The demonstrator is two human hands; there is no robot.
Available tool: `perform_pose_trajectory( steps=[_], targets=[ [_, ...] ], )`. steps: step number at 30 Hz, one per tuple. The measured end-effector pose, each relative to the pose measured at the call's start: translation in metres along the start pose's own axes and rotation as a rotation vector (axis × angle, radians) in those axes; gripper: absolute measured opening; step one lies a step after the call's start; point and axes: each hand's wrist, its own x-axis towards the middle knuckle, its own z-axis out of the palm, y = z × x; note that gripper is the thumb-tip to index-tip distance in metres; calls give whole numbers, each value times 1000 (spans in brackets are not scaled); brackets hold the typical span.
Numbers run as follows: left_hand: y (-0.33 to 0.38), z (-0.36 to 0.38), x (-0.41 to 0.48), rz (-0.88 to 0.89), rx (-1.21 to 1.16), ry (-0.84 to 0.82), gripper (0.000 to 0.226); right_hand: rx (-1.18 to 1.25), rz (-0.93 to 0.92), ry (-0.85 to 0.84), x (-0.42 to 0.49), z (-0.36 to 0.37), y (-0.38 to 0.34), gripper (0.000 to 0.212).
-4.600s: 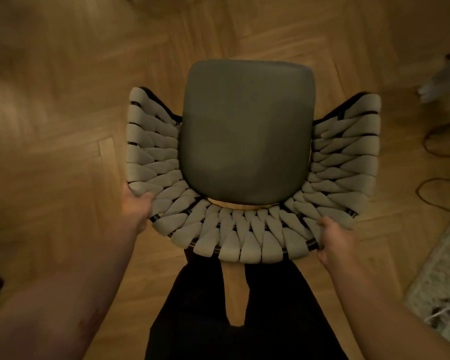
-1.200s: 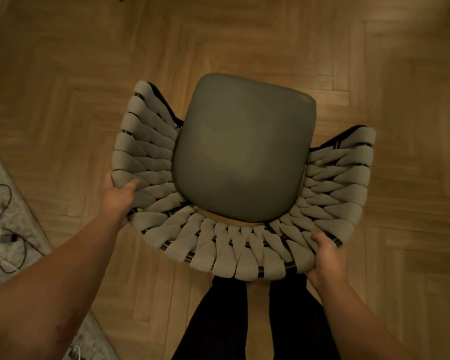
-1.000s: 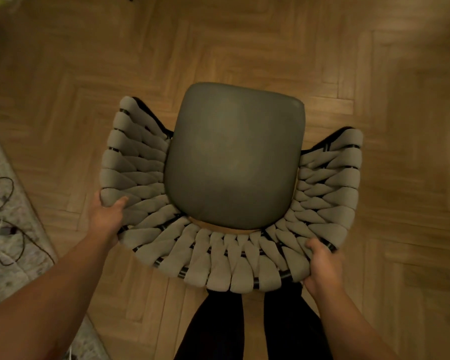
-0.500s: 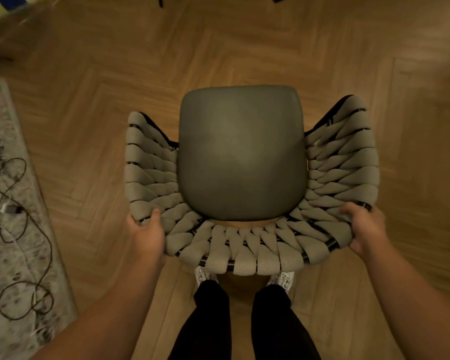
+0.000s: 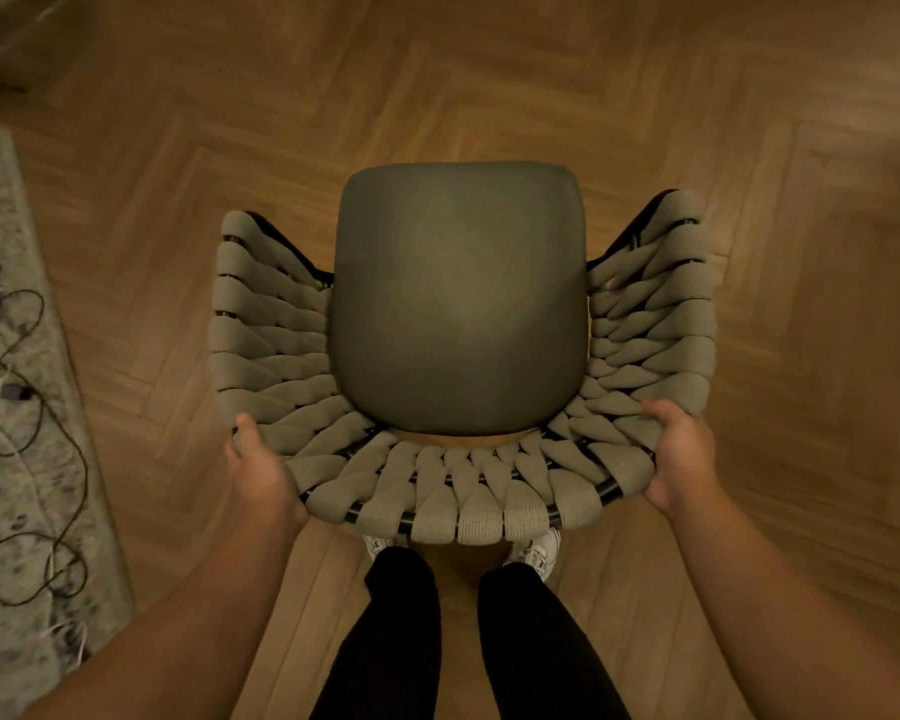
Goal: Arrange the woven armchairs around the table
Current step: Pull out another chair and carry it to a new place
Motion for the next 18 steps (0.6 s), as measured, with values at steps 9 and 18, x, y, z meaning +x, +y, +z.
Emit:
perform_pose_trajectory(
  steps=[9, 18],
  targets=[
    [30, 60, 26, -168, -95, -241, 71, -46, -19, 16, 35, 41, -33, 41],
    [59, 115, 64, -129, -105, -200, 67, -20, -27, 25, 65, 95, -77, 40]
  ],
)
